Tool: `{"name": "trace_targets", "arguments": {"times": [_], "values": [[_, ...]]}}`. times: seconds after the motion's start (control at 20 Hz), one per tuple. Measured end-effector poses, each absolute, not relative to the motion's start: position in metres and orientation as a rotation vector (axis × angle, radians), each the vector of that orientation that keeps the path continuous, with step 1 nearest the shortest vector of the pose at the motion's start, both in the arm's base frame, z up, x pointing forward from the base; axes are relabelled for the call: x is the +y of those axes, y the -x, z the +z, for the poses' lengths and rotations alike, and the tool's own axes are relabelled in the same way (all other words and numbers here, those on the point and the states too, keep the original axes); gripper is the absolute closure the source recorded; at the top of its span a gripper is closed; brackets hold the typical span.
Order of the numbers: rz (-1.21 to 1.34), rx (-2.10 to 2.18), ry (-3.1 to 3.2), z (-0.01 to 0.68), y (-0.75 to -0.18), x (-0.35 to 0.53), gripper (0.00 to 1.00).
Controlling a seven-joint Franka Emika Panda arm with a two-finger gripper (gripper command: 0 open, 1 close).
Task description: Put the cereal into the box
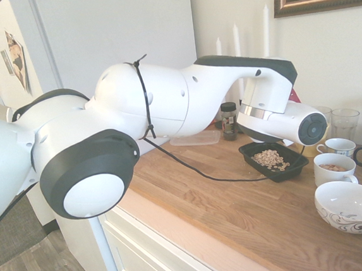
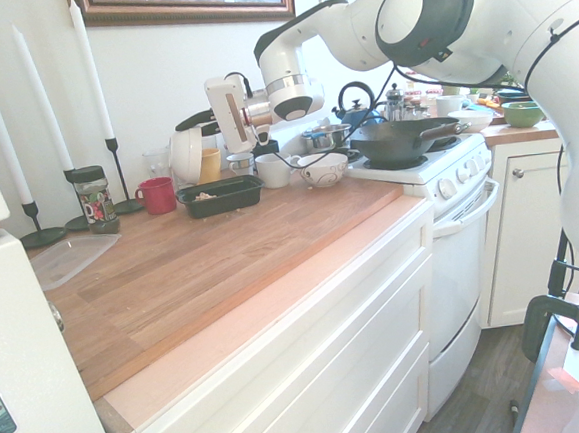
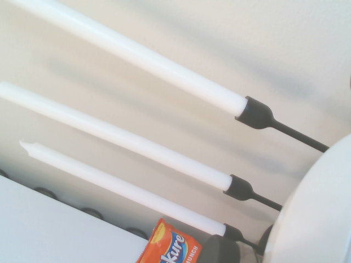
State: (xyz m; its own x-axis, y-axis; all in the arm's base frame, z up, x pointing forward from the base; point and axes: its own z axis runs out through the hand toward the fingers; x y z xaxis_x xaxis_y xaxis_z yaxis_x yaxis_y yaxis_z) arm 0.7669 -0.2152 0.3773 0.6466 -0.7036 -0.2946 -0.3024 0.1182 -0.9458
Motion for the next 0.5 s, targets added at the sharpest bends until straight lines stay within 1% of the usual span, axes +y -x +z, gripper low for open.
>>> {"name": "trace_targets", "arguments": {"times": [0.5], "values": [[-0.376,0.878,1.477,0.3766,-0.7630,-0.2212,1.00]]}}
